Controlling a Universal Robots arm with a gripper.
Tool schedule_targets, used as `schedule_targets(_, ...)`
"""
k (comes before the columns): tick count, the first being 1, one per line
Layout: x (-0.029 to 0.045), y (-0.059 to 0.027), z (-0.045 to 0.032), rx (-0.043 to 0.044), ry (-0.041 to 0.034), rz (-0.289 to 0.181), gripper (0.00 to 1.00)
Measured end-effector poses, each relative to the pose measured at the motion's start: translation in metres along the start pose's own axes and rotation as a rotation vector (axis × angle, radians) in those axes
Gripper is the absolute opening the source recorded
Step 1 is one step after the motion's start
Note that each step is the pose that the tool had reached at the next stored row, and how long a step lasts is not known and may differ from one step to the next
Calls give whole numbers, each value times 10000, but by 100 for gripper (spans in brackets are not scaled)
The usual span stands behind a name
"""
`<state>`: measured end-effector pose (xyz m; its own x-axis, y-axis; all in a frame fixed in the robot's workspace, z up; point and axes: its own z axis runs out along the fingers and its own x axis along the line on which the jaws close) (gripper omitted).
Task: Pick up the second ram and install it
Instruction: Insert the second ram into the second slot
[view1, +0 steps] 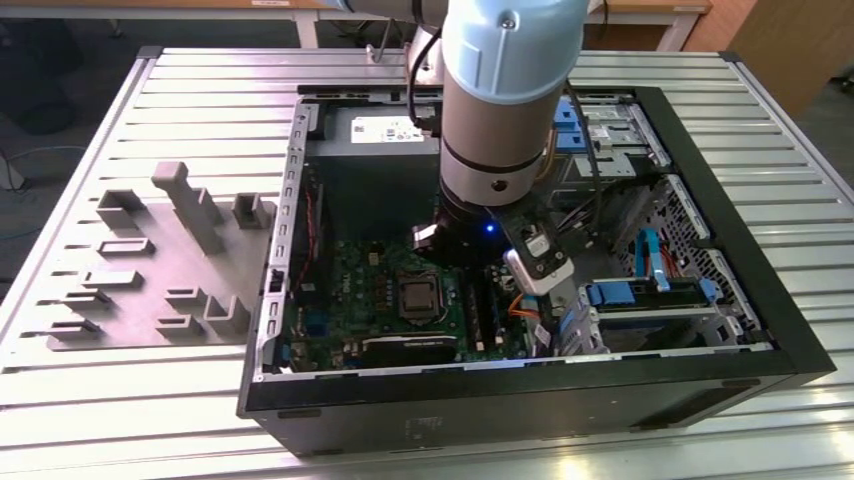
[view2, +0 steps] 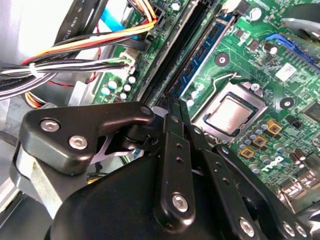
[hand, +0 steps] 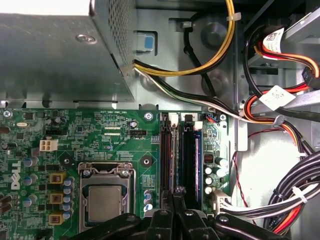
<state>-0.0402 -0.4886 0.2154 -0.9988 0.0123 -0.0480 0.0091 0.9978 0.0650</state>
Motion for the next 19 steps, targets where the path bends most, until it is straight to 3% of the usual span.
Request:
schedule_targets(6, 0, 1, 8, -15, -4, 2, 13)
schedule_targets(7, 0, 1, 7, -12, -4, 2, 19)
schedule_targets(16, 0, 0, 9, -2, -1, 0, 19)
schedule_targets(19, -2, 2, -31, -2, -1, 1, 19)
